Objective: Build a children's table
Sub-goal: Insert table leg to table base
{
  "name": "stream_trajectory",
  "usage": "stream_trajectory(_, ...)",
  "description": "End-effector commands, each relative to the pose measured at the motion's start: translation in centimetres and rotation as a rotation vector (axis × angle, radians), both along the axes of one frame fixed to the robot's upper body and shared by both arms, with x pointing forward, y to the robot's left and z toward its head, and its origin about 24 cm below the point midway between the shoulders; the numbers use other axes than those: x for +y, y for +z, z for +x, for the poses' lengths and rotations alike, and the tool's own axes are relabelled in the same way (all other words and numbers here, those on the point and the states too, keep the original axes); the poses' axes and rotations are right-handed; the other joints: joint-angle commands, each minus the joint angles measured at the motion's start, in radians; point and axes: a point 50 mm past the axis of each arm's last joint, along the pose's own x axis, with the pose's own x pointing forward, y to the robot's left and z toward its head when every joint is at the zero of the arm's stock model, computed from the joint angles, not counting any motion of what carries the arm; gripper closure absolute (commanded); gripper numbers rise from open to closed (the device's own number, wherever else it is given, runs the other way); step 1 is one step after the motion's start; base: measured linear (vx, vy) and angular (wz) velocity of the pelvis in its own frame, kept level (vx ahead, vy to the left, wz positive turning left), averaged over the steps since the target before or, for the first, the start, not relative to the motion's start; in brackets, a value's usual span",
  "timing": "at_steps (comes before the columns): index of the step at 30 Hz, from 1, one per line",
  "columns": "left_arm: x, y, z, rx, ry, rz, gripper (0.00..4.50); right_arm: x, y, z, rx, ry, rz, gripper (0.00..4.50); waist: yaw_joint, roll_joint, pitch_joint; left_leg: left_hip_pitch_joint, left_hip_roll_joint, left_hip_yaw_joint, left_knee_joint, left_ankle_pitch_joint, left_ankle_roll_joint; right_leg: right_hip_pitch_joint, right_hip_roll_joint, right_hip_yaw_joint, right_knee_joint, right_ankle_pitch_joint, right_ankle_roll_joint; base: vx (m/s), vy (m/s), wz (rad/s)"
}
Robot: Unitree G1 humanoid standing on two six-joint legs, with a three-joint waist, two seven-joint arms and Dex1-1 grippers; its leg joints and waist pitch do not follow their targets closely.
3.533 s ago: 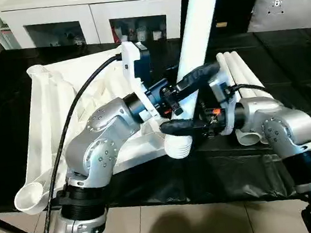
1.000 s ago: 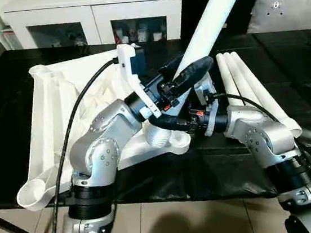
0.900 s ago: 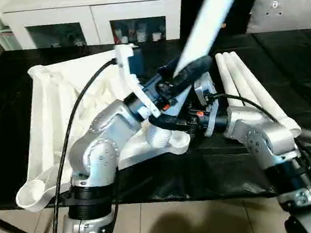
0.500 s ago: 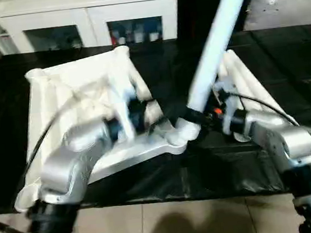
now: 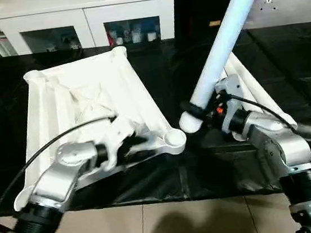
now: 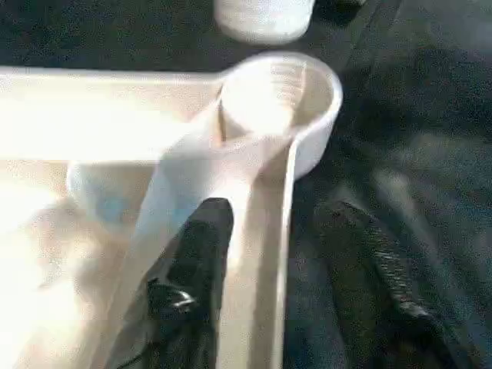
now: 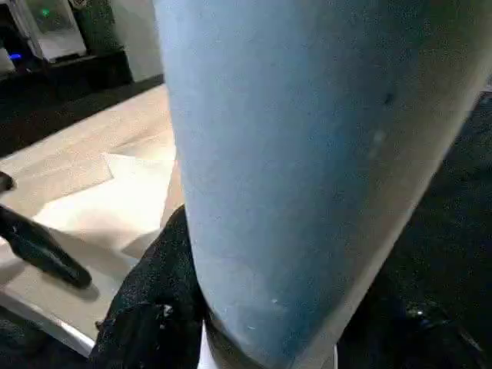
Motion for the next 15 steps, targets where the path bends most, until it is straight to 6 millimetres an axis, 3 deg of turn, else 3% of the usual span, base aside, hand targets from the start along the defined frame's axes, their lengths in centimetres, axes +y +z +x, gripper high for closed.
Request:
stream_trajectory(1,0.5,-0.1,0.1,0.005,-0.019,0.028,3.03,0.5,1.2,-0.1,-0.042,0.036,0.023,2.64,-0.001,0.009,-0.068,-0.001,0.037,-0.005,-0.080,-0.073,0.011,0.066,-0.072,0.048,-0.074,-0.037,-0.215,0.000,0.000,0.00)
stream_trajectory(10,1.8,-1.1,0.3,-0.006,-0.042,0.112,3.75,1.3,1.2,-0.5,-0.029,0.120,0.026,2.64,0.000,0.007,-0.068,-0.001,0.040,-0.005,-0.082,-0.073,0.011,0.067,-0.077,0.050,-0.074,-0.043,-0.218,0.000,0.000,0.00)
stream_trajectory(11,2.0,-1.3,0.3,0.001,-0.050,0.130,4.06,1.5,1.3,-0.5,-0.023,0.147,0.019,2.64,0.000,0.001,-0.067,-0.001,0.039,-0.004,-0.082,-0.075,0.012,0.066,-0.076,0.050,-0.075,-0.052,-0.217,0.000,0.000,0.00)
stream_trajectory(15,2.1,-1.3,0.4,0.011,-0.063,0.126,4.26,1.7,1.4,-0.6,-0.013,0.188,0.004,2.64,0.001,0.001,-0.065,0.000,0.041,-0.004,-0.085,-0.091,0.009,0.064,-0.080,0.051,-0.078,-0.096,-0.212,0.000,0.000,0.00)
